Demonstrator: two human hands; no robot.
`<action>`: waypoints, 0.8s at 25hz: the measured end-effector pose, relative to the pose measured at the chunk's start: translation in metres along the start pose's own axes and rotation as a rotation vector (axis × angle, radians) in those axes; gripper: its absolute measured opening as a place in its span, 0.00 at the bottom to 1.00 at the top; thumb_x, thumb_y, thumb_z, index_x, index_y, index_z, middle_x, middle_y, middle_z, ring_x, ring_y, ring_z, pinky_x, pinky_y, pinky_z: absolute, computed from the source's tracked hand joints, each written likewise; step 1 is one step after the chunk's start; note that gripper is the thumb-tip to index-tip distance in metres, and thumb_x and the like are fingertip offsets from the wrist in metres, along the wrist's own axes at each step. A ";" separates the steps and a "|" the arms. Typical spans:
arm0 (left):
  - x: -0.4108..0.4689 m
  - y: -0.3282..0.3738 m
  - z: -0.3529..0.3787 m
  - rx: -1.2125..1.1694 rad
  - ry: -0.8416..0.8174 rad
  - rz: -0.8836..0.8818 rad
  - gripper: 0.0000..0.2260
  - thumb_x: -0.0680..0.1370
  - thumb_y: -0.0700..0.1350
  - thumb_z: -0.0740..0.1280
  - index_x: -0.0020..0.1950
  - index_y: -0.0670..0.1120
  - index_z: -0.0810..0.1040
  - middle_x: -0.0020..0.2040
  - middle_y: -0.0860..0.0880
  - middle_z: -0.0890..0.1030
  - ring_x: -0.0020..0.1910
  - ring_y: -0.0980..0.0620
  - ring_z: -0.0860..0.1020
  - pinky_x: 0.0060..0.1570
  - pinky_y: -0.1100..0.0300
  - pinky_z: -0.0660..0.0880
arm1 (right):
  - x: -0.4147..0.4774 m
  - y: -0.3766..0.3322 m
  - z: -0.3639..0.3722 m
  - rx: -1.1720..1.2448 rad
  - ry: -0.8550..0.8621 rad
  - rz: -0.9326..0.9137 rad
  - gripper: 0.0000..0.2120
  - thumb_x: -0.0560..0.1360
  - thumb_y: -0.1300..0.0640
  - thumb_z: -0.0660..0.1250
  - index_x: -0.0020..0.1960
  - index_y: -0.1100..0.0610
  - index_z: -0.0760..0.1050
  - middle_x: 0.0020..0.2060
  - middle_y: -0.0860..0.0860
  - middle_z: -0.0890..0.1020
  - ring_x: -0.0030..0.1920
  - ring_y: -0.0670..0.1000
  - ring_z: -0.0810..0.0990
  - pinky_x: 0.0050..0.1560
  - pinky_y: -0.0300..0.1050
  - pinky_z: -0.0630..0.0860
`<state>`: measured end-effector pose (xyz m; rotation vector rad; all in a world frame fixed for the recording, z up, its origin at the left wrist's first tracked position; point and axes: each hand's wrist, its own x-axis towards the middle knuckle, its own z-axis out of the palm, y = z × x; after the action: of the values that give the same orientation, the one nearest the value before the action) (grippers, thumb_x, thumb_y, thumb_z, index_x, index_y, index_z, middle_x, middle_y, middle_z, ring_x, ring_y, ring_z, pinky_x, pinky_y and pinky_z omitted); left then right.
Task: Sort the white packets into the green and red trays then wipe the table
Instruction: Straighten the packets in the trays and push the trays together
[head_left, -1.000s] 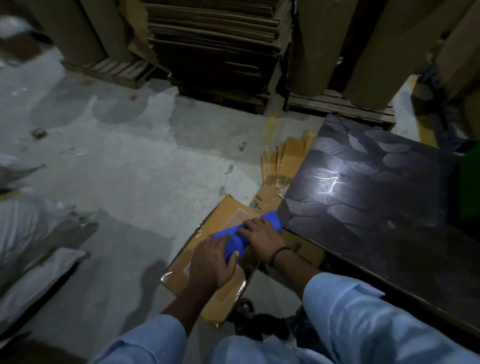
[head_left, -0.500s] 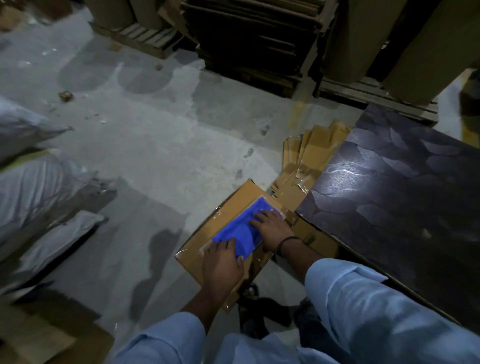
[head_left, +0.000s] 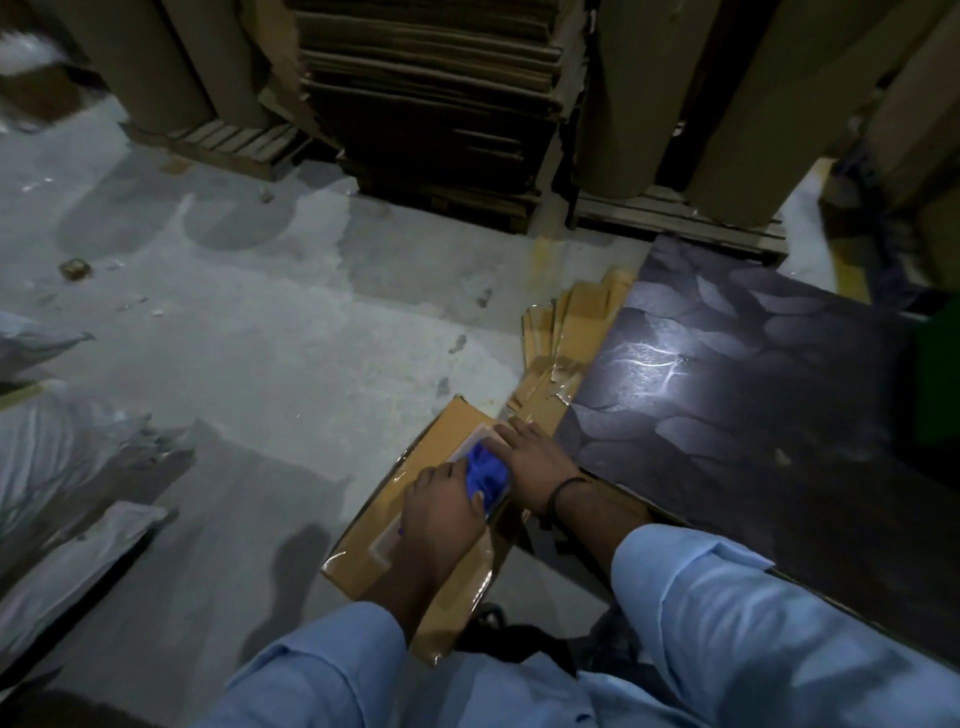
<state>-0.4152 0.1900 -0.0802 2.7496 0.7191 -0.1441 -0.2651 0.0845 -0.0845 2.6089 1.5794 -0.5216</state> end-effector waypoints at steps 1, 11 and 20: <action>0.006 0.008 -0.005 0.000 0.013 0.031 0.20 0.78 0.58 0.57 0.67 0.52 0.71 0.57 0.51 0.80 0.53 0.51 0.77 0.55 0.54 0.75 | -0.006 0.008 -0.006 0.021 0.048 0.032 0.35 0.76 0.48 0.67 0.78 0.52 0.58 0.78 0.57 0.58 0.79 0.60 0.51 0.78 0.56 0.50; 0.068 0.138 -0.043 -0.001 0.078 0.365 0.24 0.77 0.56 0.61 0.72 0.50 0.71 0.63 0.47 0.79 0.61 0.46 0.76 0.60 0.51 0.72 | -0.111 0.124 -0.053 0.080 0.331 0.439 0.31 0.76 0.56 0.64 0.78 0.54 0.61 0.78 0.57 0.61 0.79 0.60 0.55 0.78 0.56 0.53; 0.097 0.287 -0.043 0.014 0.123 0.653 0.26 0.76 0.55 0.64 0.72 0.47 0.73 0.67 0.45 0.79 0.65 0.44 0.76 0.66 0.50 0.71 | -0.218 0.236 -0.062 0.149 0.589 0.805 0.28 0.75 0.55 0.66 0.74 0.56 0.68 0.72 0.58 0.71 0.74 0.63 0.65 0.72 0.60 0.65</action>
<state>-0.1881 0.0093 0.0176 2.8633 -0.1785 0.1625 -0.1361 -0.2005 0.0101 3.3487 0.3963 0.2144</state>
